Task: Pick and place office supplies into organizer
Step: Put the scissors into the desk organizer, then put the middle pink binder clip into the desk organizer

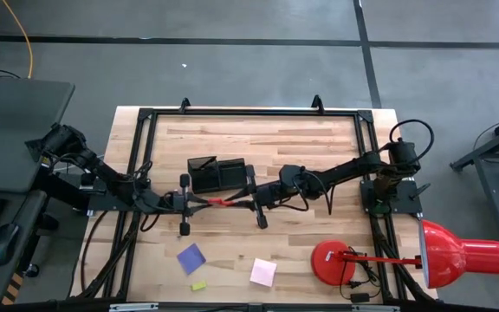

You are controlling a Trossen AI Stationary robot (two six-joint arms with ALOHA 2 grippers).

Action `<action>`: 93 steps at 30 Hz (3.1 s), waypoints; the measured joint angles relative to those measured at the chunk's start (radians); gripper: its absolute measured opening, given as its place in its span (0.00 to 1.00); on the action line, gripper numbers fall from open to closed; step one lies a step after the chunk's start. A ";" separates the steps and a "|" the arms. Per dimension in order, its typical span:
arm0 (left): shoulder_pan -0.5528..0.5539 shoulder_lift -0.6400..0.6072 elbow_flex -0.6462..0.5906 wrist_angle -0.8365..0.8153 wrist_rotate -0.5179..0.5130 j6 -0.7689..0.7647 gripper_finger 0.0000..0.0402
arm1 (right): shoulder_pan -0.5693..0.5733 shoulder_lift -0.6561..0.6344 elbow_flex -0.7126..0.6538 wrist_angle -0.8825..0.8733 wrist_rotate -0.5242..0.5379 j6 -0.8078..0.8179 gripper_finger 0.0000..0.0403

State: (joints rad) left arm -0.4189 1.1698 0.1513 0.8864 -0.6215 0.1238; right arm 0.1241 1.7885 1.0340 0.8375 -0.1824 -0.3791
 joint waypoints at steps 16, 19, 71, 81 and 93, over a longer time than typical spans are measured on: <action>-0.001 -0.007 0.001 -0.090 -0.429 -0.021 0.56 | -0.017 0.000 -0.001 -0.079 0.146 -0.032 0.02; -0.009 -0.034 0.001 -0.075 -0.478 -0.023 0.63 | -0.029 0.000 -0.002 -0.067 0.146 -0.047 0.02; -0.151 -0.198 0.001 -0.082 -0.591 0.002 0.59 | -0.321 0.261 0.280 -0.137 -0.146 0.075 0.05; -0.151 -0.198 0.001 -0.082 -0.547 -0.002 0.59 | -0.323 0.320 0.280 -0.053 -0.152 0.111 0.34; -0.151 -0.198 0.001 -0.110 -0.547 -0.004 0.59 | -0.262 0.320 0.280 0.060 -0.167 -0.008 0.46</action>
State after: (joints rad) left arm -0.5697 0.9722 0.1520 0.7767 -1.1683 0.1197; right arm -0.1381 2.1086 1.3140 0.8973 -0.3499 -0.3870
